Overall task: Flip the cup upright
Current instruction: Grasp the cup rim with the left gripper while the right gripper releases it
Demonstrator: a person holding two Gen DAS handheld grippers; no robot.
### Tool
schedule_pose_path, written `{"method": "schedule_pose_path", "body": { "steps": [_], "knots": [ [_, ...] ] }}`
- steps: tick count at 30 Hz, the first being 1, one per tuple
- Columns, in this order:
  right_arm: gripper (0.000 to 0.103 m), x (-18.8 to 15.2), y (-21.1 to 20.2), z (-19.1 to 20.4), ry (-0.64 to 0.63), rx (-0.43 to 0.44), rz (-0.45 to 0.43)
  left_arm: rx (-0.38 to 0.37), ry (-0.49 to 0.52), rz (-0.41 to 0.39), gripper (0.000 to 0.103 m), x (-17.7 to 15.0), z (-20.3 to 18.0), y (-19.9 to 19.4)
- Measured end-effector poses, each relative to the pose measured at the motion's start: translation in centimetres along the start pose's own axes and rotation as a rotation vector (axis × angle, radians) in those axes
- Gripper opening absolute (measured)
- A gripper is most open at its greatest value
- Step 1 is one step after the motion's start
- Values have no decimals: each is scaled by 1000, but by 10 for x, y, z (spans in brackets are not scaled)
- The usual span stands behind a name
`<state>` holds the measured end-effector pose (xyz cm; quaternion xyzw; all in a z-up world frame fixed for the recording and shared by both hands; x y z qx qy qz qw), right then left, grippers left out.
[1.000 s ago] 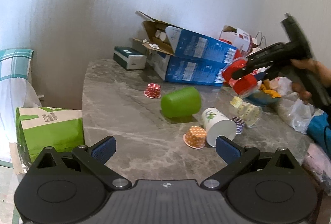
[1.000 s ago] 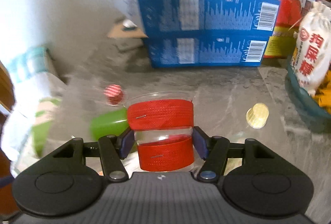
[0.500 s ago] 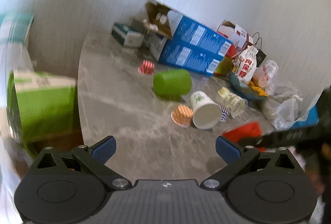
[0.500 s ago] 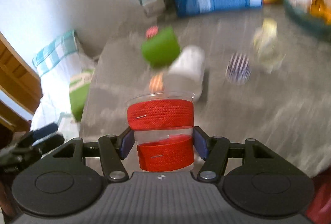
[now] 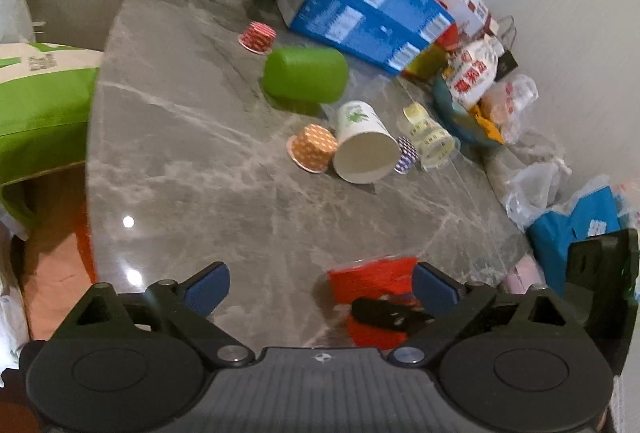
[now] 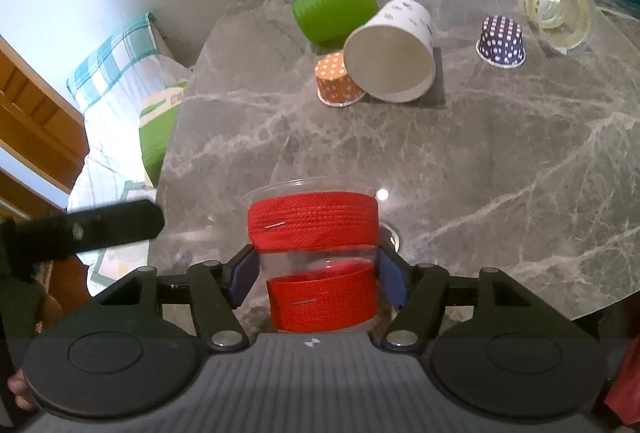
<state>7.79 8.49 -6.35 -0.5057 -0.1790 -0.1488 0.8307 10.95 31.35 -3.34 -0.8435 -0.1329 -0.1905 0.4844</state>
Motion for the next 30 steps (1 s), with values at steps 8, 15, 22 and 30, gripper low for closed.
{"method": "schedule_pose_path", "body": {
  "steps": [8,15,22,30],
  "knots": [
    [77,-5,5,-6,-15,28,7,-19,-30,111,99,3,-22,25],
    [80,-9,2,-10,-45,51,7,-17,-120,209,99,-2,-26,48],
    [80,-11,-1,-11,-60,87,1,33,-152,244,93,-6,-36,61],
    [80,-17,-6,-13,-77,109,-3,82,-165,242,85,-1,-41,72]
  ]
}}
Point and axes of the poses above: each gripper's, at about its wrist camera, not at the fingertips, and y roughly the way its jaws point, z to its left, x to its top, the point moved 3 cm from there along y, roughly the way its jaws point, and after that the axes turned 6 degrees about x, right-handed, at the moved point
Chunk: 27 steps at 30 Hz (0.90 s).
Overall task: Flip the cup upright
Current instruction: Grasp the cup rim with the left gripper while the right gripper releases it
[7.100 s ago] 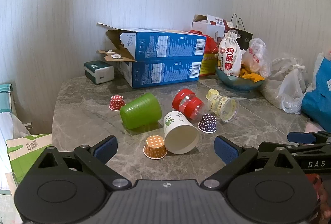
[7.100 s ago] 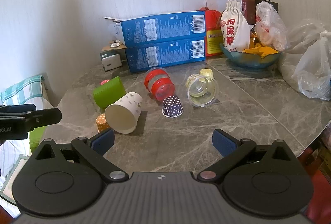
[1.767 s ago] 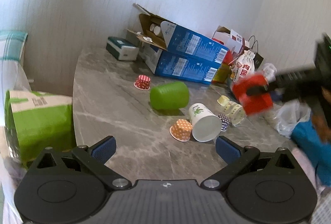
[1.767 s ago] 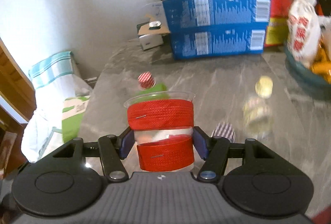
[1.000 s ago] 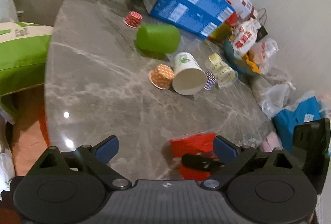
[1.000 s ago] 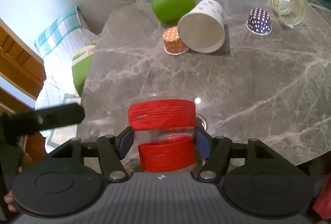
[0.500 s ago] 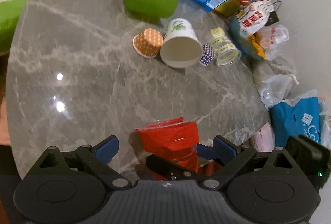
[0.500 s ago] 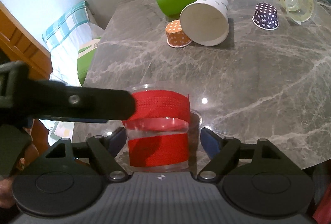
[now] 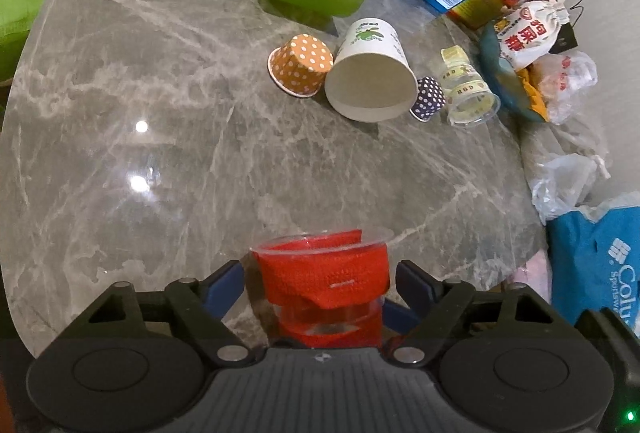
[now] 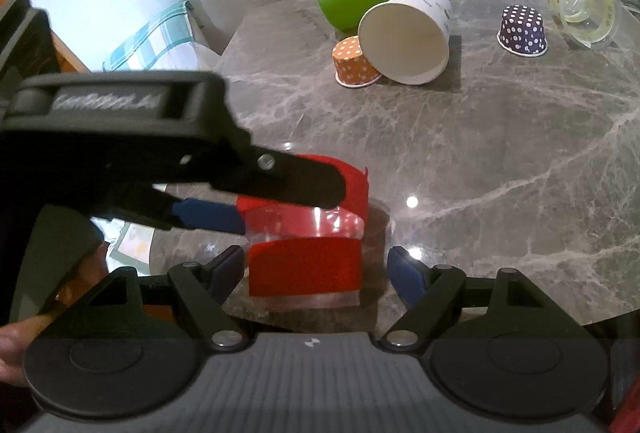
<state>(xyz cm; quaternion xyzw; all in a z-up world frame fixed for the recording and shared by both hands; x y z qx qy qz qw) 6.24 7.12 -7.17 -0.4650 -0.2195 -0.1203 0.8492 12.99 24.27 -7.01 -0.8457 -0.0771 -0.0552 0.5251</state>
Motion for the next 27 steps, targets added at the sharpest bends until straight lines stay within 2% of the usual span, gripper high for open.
{"method": "schedule_pose_path", "body": {
  "steps": [7,8,9,10,14,17,22,25,27],
  "knots": [
    [79,0,-5,-4,-1,11,-15,22,-3,-1,84,2,-8,5],
    [79,0,-6,-4,1,17,-17,28,0,-5,81,2,-9,5],
    [79,-1,-7,-4,-1,18,-18,37,6,-6,74,2,-9,5],
    [79,-2,-7,-4,-4,18,-18,42,11,-3,73,2,-10,6],
    [79,-5,-11,-7,-2,21,-20,61,42,-17,73,0,-13,6],
    [79,-8,-16,-12,7,39,-24,47,64,-31,73,0,-12,4],
    [79,-15,-30,-19,29,66,-59,46,120,-101,72,-2,-14,-6],
    [80,-18,-43,-23,50,61,-102,38,116,-137,71,-1,-10,-14],
    [84,-20,-50,-27,62,72,-129,38,116,-158,71,0,-8,-19]
  ]
}}
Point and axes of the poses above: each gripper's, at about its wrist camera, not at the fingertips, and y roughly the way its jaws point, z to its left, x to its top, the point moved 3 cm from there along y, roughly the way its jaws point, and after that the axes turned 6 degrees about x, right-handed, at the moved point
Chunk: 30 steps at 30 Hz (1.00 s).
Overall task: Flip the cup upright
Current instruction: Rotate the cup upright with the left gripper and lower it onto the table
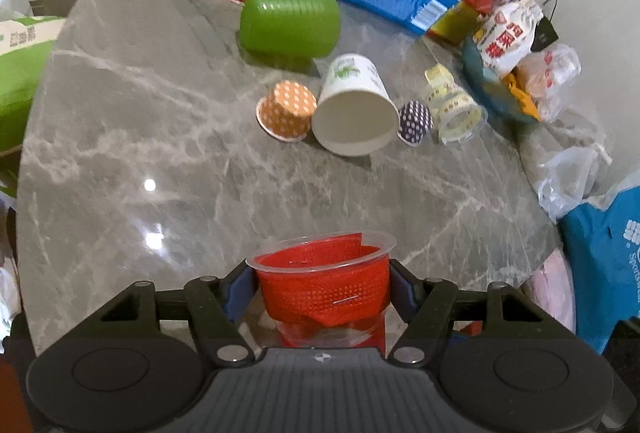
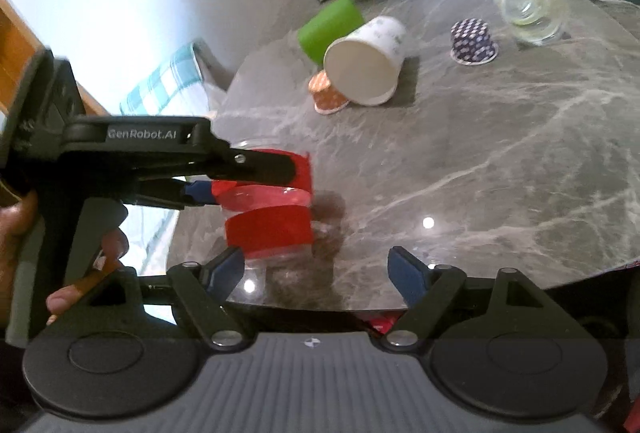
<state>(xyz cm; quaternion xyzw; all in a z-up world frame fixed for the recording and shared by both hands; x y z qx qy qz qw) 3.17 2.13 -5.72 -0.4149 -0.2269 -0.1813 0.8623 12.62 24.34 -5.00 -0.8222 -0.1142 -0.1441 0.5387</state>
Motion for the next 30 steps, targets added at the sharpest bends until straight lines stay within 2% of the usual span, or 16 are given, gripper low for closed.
{"method": "schedule_pose_path", "body": {
  "steps": [4,7,9,11,12,14,17,21,24,30],
  "knots": [
    [89,-1,-14,-5,30,25,-65,-26,28,-50,71,6,-3,-14],
    [95,0,-23,-6,45,29,-156,-29,103,-154,71,8,-11,-34],
    [102,0,-34,-1,7,-12,-270,-28,186,-265,71,5,-21,-50],
    [102,0,-41,5,-38,-64,-370,-54,257,-384,71,0,-26,-61],
    [102,-1,-41,6,-43,-73,-393,-70,293,-458,71,-6,-28,-66],
    [102,-1,-39,1,-24,-55,-413,-94,340,-551,71,-15,-29,-70],
    [102,-4,-36,-9,22,-35,-445,-38,386,-707,71,-32,-28,-67],
    [102,-17,-38,-23,73,-2,-509,27,369,-903,71,-58,-26,-59],
    [102,-28,-43,-24,93,-1,-552,79,400,-947,71,-72,-30,-45],
    [102,-52,-53,-26,69,-42,-623,139,457,-950,71,-85,-24,-20]
  ]
}}
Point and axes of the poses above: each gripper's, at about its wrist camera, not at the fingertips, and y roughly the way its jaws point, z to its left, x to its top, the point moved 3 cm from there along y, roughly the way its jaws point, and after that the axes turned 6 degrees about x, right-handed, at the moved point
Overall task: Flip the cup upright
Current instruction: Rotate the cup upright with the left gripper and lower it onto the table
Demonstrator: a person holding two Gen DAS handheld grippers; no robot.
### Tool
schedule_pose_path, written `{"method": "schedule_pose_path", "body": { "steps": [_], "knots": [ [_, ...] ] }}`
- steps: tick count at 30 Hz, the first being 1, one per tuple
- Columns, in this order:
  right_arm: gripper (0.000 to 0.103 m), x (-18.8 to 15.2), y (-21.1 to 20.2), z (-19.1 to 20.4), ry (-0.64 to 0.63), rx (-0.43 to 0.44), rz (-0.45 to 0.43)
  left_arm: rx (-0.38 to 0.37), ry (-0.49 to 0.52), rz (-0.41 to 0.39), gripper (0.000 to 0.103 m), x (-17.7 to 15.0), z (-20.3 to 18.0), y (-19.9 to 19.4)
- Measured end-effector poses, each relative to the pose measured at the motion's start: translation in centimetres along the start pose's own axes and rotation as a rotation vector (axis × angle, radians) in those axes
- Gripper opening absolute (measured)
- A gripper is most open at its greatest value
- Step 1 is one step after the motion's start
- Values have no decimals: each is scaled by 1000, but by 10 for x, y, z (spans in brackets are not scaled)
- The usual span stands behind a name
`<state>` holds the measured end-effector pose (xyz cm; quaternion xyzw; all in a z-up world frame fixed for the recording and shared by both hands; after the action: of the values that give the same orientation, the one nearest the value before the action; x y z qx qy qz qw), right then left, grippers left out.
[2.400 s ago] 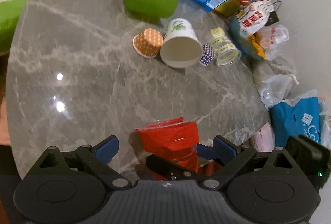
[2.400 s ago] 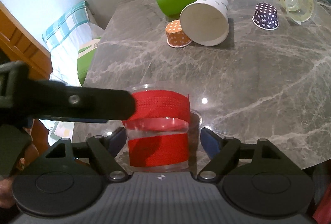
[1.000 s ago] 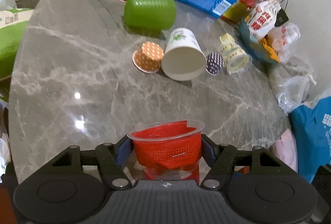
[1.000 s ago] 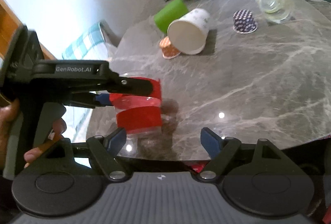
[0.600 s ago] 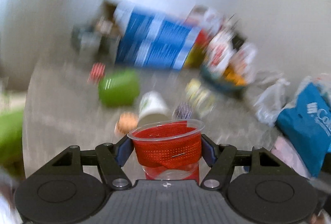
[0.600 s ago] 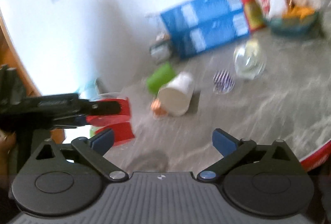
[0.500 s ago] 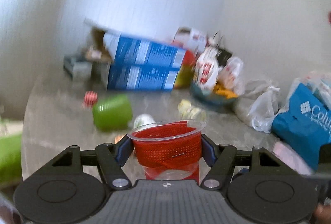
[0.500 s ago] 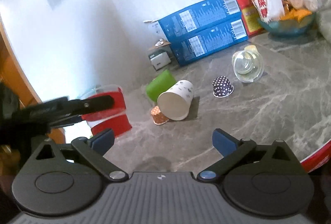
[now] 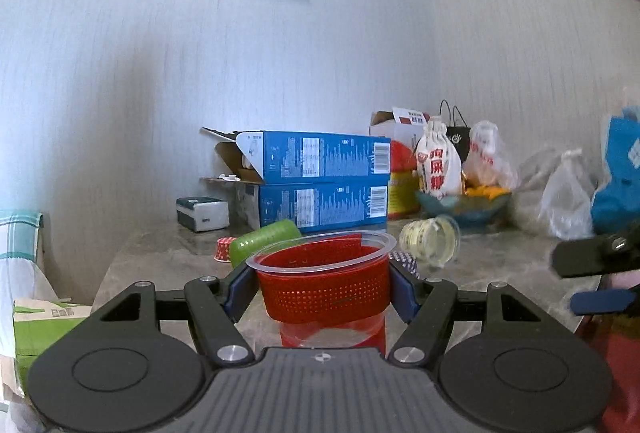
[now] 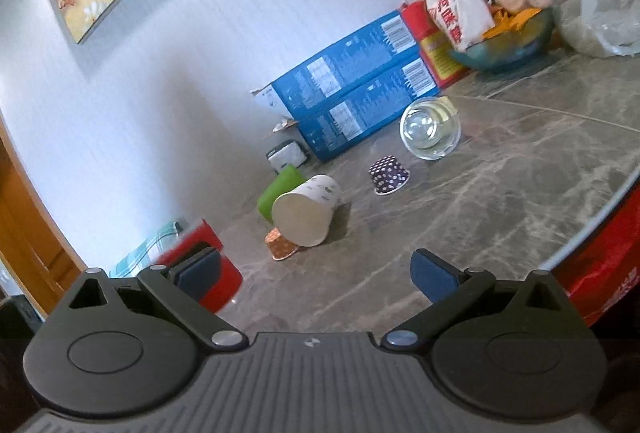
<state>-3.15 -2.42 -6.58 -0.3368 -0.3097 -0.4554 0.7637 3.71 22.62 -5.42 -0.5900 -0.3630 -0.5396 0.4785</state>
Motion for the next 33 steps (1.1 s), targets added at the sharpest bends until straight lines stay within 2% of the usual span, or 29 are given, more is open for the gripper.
{"method": "schedule_pose_path", "body": {
  "steps": [7,15,33],
  "knots": [
    [102,-19,-5,0,-44,-28,6,1,76,-35,71,-12,-11,0],
    [102,-32,-8,3,-79,-16,2,-40,44,-39,71,-23,-14,1],
    [102,-41,-11,-1,-73,-18,9,-57,18,-32,71,-39,-12,5]
  ]
}}
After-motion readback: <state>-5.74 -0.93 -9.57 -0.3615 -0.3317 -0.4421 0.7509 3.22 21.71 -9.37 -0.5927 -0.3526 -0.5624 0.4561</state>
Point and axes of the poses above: each gripper's, at about its wrist camera, not at the fingertips, and y roughly the way its jaws point, z to its left, x to its top, the point moved 3 cm from there along y, roughly the way its jaws point, and after that the axes turned 6 degrees about x, right-handed, at the moved point
